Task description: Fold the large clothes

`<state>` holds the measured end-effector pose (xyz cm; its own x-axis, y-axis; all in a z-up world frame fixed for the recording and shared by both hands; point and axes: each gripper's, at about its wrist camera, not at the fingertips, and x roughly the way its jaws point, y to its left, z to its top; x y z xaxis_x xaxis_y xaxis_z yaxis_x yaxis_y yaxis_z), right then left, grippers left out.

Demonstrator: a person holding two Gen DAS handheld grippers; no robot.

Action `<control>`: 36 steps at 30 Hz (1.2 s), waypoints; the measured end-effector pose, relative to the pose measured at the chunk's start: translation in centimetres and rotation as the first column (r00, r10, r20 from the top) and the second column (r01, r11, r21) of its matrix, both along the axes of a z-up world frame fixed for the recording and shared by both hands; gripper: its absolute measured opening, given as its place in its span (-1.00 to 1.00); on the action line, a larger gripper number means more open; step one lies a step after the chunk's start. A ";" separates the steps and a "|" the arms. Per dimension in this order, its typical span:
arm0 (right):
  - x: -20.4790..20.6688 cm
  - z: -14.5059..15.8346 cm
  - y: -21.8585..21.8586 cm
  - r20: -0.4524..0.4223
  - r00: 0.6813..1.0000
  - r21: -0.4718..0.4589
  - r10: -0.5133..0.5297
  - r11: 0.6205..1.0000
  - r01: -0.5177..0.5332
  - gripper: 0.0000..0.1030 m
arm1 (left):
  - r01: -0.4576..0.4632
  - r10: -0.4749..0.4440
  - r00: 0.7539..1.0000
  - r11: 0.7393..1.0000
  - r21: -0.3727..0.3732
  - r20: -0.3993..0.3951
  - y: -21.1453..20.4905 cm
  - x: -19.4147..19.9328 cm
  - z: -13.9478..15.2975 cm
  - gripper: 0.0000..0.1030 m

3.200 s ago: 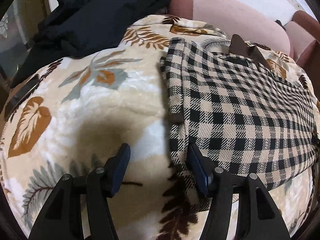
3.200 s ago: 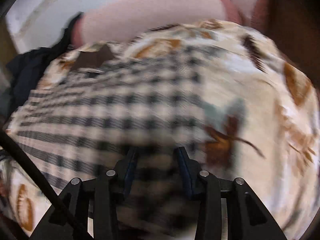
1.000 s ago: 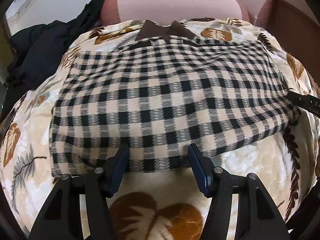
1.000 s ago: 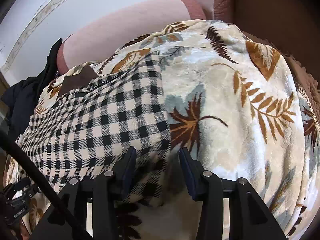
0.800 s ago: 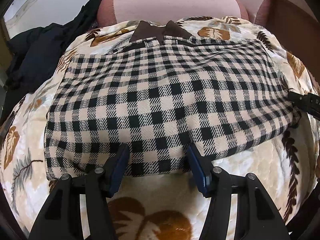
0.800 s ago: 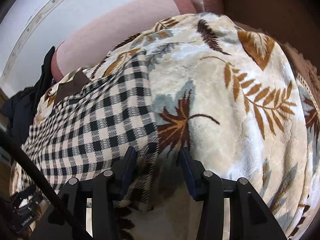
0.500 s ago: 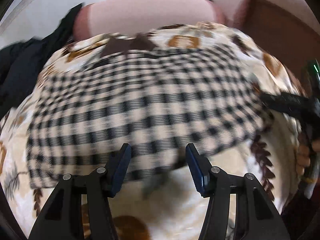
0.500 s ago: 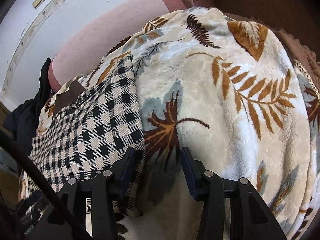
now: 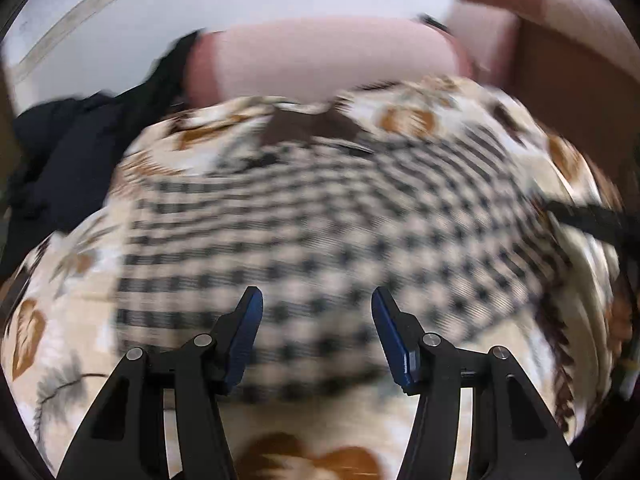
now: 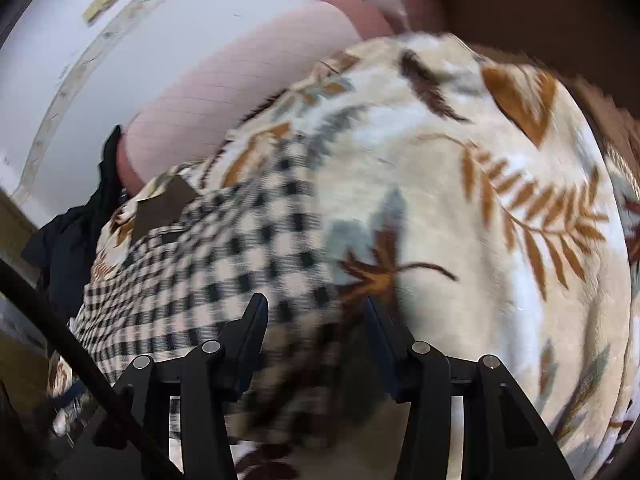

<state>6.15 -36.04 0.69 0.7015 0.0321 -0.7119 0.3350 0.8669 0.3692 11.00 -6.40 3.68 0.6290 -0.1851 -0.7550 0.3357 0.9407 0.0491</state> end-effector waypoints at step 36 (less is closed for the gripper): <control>4.5 -3.6 43.2 -0.214 0.686 -0.636 0.695 0.434 -0.638 0.11 | -0.202 -0.091 0.901 0.778 -0.594 -0.424 18.1 20.2 -7.3 0.23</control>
